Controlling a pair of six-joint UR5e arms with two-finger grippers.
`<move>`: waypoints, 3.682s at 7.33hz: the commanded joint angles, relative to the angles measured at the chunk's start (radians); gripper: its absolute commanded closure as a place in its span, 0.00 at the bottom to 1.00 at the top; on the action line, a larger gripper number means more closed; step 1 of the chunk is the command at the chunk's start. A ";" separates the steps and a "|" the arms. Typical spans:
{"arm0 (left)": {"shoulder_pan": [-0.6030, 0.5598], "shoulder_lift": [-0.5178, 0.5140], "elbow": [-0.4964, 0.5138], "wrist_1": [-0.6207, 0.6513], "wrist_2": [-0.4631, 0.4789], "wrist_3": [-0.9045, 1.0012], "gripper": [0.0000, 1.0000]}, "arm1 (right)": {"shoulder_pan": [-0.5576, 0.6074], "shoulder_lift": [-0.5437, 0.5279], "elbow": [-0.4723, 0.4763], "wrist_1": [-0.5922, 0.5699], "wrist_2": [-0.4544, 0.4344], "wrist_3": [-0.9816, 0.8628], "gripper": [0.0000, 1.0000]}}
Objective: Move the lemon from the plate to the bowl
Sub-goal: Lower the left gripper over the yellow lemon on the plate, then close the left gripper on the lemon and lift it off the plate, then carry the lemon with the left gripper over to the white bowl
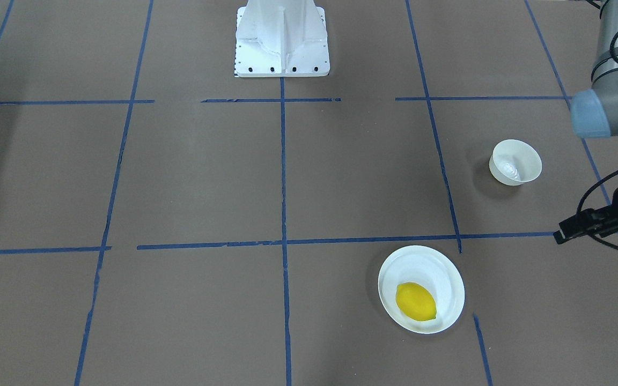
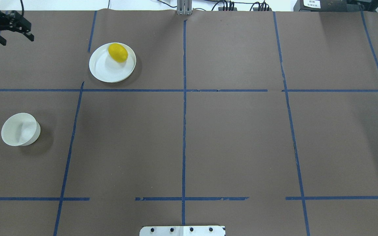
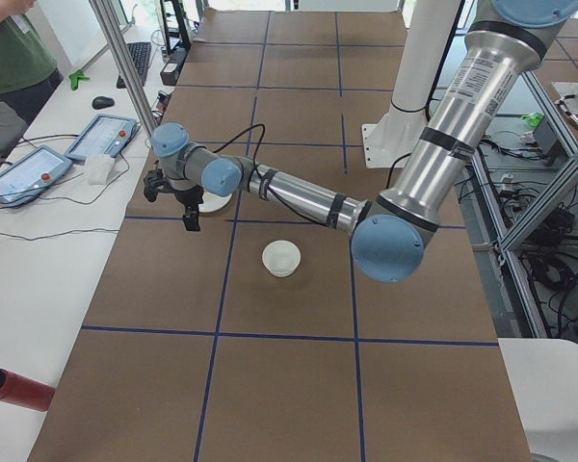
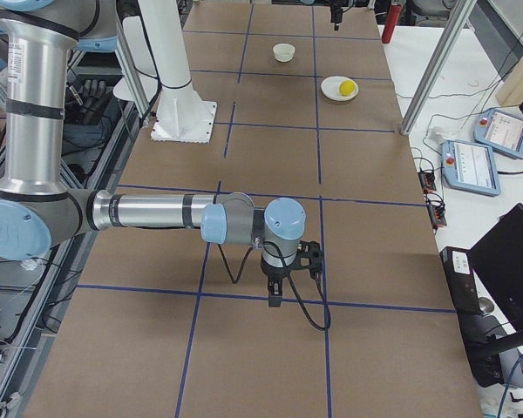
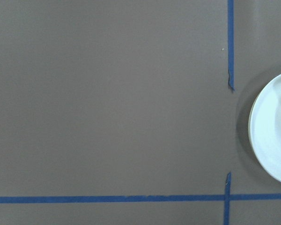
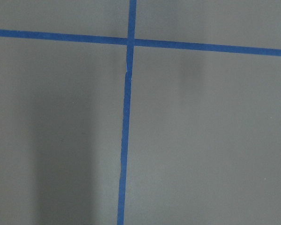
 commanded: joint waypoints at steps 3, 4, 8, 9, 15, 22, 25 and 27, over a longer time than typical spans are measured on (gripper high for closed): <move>0.190 -0.337 0.394 -0.217 0.134 -0.572 0.00 | 0.000 -0.001 0.000 0.000 0.001 0.000 0.00; 0.216 -0.374 0.442 -0.233 0.135 -0.622 0.00 | 0.000 0.001 0.000 0.000 0.001 0.000 0.00; 0.278 -0.421 0.577 -0.379 0.196 -0.768 0.00 | 0.000 -0.001 0.000 0.000 0.001 0.000 0.00; 0.284 -0.422 0.579 -0.388 0.199 -0.786 0.00 | 0.000 -0.001 0.000 0.000 0.001 0.000 0.00; 0.336 -0.420 0.649 -0.481 0.259 -0.823 0.04 | 0.000 0.001 0.000 0.000 0.001 0.000 0.00; 0.212 -0.215 0.244 -0.288 0.141 -0.542 1.00 | 0.000 0.001 0.000 0.000 -0.001 0.000 0.00; 0.126 0.022 -0.291 0.129 0.147 -0.111 1.00 | 0.000 -0.001 0.000 0.000 0.001 0.000 0.00; 0.109 0.244 -0.551 0.212 0.153 0.089 1.00 | 0.000 0.001 0.000 0.000 -0.001 0.000 0.00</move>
